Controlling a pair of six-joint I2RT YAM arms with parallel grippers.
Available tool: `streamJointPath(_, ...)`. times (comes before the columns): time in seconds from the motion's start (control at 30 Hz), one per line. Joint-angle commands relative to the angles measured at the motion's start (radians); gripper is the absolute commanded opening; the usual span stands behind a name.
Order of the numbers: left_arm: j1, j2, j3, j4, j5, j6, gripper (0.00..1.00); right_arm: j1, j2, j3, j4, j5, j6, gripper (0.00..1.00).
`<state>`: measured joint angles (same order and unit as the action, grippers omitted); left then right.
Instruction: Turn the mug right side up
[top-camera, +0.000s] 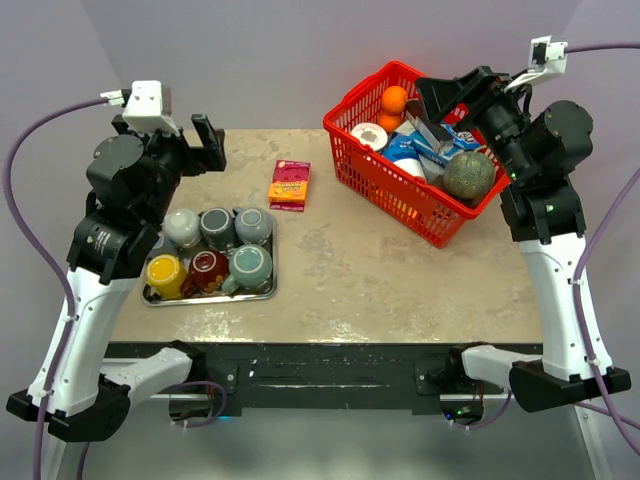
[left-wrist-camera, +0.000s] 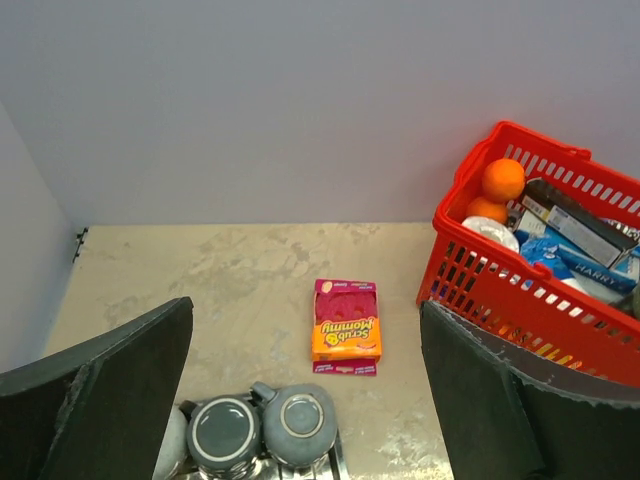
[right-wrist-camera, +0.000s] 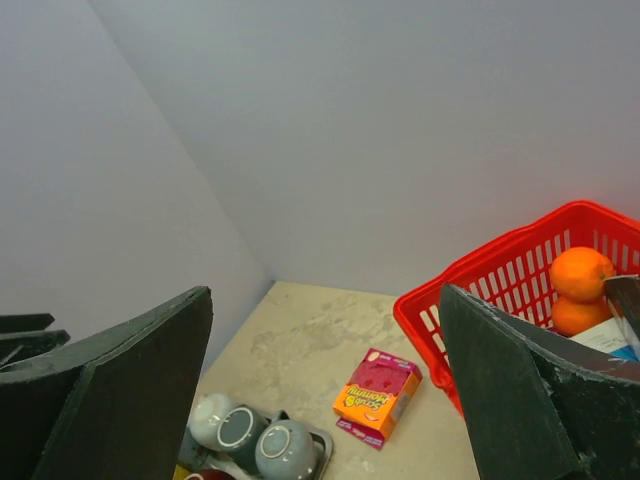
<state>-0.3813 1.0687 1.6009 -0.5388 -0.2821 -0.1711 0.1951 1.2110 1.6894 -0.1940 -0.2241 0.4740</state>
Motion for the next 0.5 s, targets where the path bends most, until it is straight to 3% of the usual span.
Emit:
streamJointPath(0.0, -0.004, -0.036, -0.068, -0.020, 0.020, 0.030, 0.99, -0.002, -0.002, -0.036, 0.053, -0.078, 0.087, 0.99)
streamJointPath(0.07, -0.004, -0.062, -0.119, -0.026, 0.034, 0.027, 0.99, -0.003, -0.013, -0.089, 0.137, -0.127, 0.136, 0.99)
streamJointPath(0.27, -0.004, -0.114, -0.277, -0.107, 0.038, -0.022, 0.99, -0.003, 0.033, -0.022, 0.038, -0.207, 0.091, 0.99)
streamJointPath(0.47, -0.004, -0.188, -0.522, -0.087, 0.110, -0.073, 0.99, -0.002, 0.054, -0.103, 0.120, -0.377, 0.140, 0.99)
